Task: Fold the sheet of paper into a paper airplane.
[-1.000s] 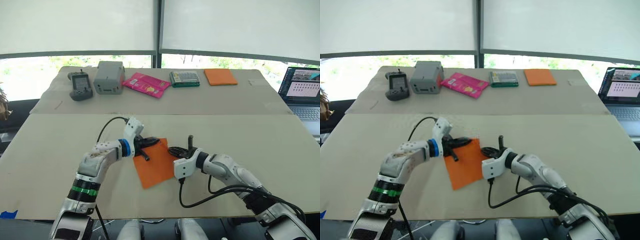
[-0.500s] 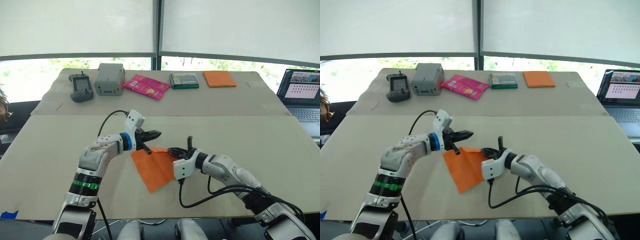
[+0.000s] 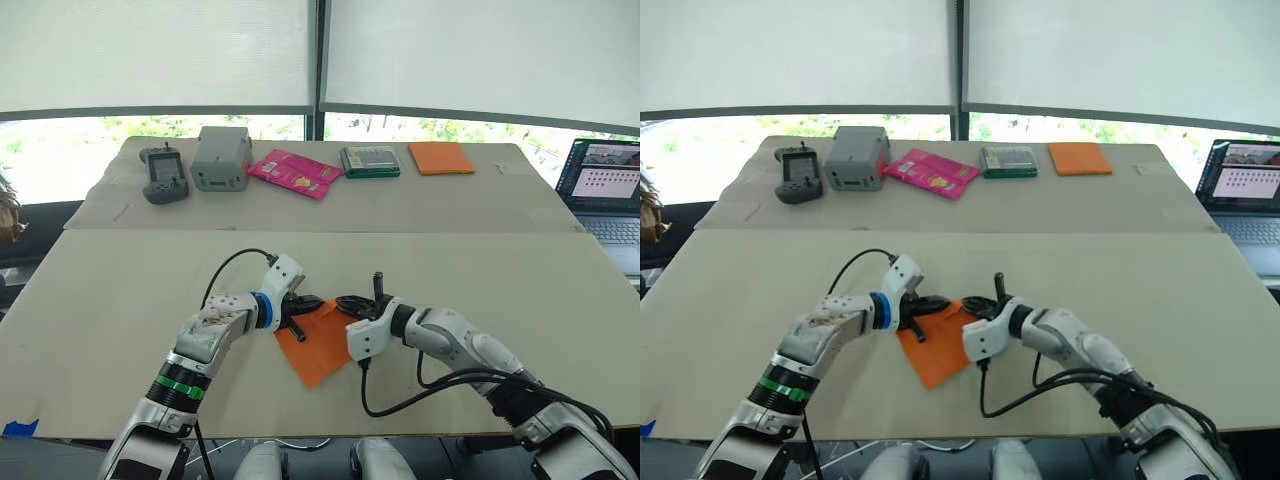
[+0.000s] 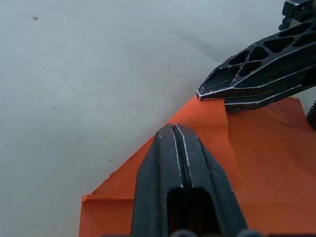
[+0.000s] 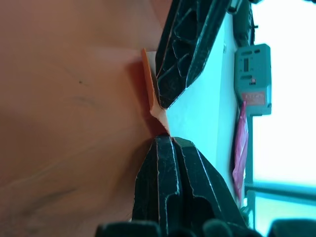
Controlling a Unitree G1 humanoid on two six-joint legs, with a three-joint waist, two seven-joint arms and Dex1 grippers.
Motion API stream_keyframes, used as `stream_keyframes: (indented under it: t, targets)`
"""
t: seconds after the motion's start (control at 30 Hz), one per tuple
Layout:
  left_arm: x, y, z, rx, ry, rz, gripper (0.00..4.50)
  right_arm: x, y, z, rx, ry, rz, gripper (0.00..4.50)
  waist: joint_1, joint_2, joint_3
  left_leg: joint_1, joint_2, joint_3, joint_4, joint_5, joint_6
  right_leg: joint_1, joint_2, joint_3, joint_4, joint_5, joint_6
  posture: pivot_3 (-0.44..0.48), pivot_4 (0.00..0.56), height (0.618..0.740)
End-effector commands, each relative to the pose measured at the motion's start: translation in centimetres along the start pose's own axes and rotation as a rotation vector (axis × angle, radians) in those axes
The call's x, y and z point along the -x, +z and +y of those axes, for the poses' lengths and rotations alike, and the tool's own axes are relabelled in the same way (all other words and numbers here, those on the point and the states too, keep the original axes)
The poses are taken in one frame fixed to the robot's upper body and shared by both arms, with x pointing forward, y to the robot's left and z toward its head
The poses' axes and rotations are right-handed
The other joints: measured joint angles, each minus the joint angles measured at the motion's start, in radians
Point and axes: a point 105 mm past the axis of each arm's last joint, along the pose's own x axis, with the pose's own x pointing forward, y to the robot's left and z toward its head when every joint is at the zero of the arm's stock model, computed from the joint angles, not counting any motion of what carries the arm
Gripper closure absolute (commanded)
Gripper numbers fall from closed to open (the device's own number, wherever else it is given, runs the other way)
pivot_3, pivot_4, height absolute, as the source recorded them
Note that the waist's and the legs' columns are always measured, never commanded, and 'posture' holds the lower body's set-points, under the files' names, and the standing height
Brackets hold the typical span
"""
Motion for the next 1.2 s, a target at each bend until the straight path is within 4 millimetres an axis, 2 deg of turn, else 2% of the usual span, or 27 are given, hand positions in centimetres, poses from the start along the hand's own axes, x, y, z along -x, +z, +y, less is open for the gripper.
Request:
stream_keyframes:
  t: [0.03,0.17,0.3,0.4,0.43,0.57,0.7,0.83,0.97,1.2]
  targets:
    - [-0.3,-0.1,-0.3,-0.02,-0.004,-0.001,4.5,1.2,-1.8,3.4,0.021,0.207,0.06,4.46,0.009,0.0,0.0,0.0,-0.001,0.0,0.0,0.0,0.0,0.0,0.0,0.0,0.0,0.0,0.0,0.0,0.15,0.74]
    - [-0.5,-0.4,-0.6,-0.014,-0.011,0.001,4.5,2.4,-2.2,2.1,0.029,0.235,0.05,3.27,0.018,0.002,0.001,-0.005,-0.001,-0.002,0.0,-0.001,0.001,-0.001,-0.001,0.0,-0.006,0.0,0.001,0.0,0.15,0.74]
    - [-0.5,-0.8,-0.7,-0.023,-0.008,0.007,4.5,4.9,-2.8,1.0,0.065,0.274,0.049,1.85,0.024,0.002,0.001,-0.008,-0.001,-0.003,0.0,-0.002,0.003,-0.002,-0.002,-0.001,-0.008,0.0,0.001,0.0,0.15,0.74]
    - [-0.3,-0.9,-0.7,-0.018,-0.008,0.0,4.5,5.8,-2.3,-0.4,-0.049,0.236,0.029,0.84,0.023,0.002,0.001,-0.011,0.0,-0.004,0.0,-0.002,0.004,-0.003,-0.002,-0.002,-0.01,0.0,0.002,0.0,0.15,0.74]
    - [-0.2,-0.9,-0.8,-0.02,-0.009,-0.001,4.5,5.8,-2.0,-1.4,-0.157,0.189,0.024,0.5,0.021,0.002,0.001,-0.011,0.0,-0.004,0.0,-0.002,0.004,-0.003,-0.002,-0.002,-0.01,0.0,0.002,0.0,0.15,0.74]
    - [0.2,-1.1,-0.9,-0.025,-0.003,-0.005,4.5,5.1,-1.4,-3.9,-0.548,0.04,-0.003,0.5,0.012,0.003,0.002,-0.012,0.002,-0.006,0.0,-0.002,0.004,-0.004,-0.001,-0.003,-0.009,0.0,0.001,0.0,0.15,0.74]
    - [0.5,-1.1,-0.9,-0.026,0.006,-0.012,4.5,4.0,-0.2,-3.6,-0.758,0.038,-0.024,1.69,0.013,0.005,0.003,-0.014,0.002,-0.006,0.0,-0.002,0.004,-0.007,-0.001,-0.002,-0.007,0.0,0.001,0.0,0.15,0.74]
    - [0.9,-1.0,-0.8,-0.03,0.019,-0.018,4.5,2.0,1.0,-2.2,-0.949,0.041,-0.013,3.09,0.016,0.005,0.003,-0.019,0.001,-0.006,0.0,-0.002,0.004,-0.013,-0.001,-0.002,-0.006,0.0,0.001,0.0,0.15,0.74]
    - [1.2,-1.1,-0.6,-0.031,0.039,-0.019,4.5,0.9,0.9,-0.6,-1.054,0.047,0.051,4.46,0.014,0.005,0.003,-0.025,0.001,-0.006,0.001,-0.002,0.003,-0.02,-0.002,-0.002,-0.004,0.0,0.001,0.0,0.15,0.74]
    - [1.4,-1.2,-0.5,-0.027,0.05,-0.022,4.5,-0.3,0.8,-0.2,-1.195,-0.001,0.069,4.49,0.012,0.006,0.003,-0.025,0.001,-0.006,0.0,-0.002,0.003,-0.021,-0.001,-0.002,-0.003,0.0,0.001,0.0,0.15,0.74]
